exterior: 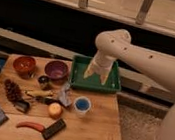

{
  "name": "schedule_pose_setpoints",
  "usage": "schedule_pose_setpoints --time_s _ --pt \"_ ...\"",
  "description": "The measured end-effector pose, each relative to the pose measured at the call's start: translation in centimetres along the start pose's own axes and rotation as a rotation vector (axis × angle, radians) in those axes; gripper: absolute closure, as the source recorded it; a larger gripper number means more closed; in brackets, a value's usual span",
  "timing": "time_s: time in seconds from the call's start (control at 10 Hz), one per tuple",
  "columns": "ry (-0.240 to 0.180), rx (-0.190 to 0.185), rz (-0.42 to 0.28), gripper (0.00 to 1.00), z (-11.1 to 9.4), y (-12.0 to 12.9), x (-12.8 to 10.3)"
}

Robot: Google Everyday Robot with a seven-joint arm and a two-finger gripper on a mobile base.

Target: Place pepper in purple bowl

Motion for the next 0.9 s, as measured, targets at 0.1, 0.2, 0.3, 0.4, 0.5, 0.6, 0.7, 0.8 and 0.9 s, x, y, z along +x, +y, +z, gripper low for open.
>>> schedule_pose_setpoints --time_s 0.1,0.2,0.3,0.4,0.5,0.6,0.7,0.8,0.9 --pt "0.001 -0.002 -0.09 0.35 -0.1 2.7 0.2" --pt "0.008 -0.009 -0.179 0.35 -0.1 5.3 0.9" --pt "0.018 -0.022 -0.284 0.35 -0.2 8.1 2.3" --pt "0.024 -0.022 -0.378 0.35 -0.4 10.0 3.8" --pt "0.03 -0.024 -0.448 0.35 -0.5 11.4 5.2" --pt "0.029 -0.022 -0.465 0.35 -0.5 11.6 5.4" --pt "0.025 -0.019 -0.464 0.35 -0.5 11.4 5.2" --pt "0.023 -0.017 -0.462 0.35 -0.6 11.3 5.1" --pt "0.024 -0.018 -0.466 0.35 -0.5 11.5 5.2"
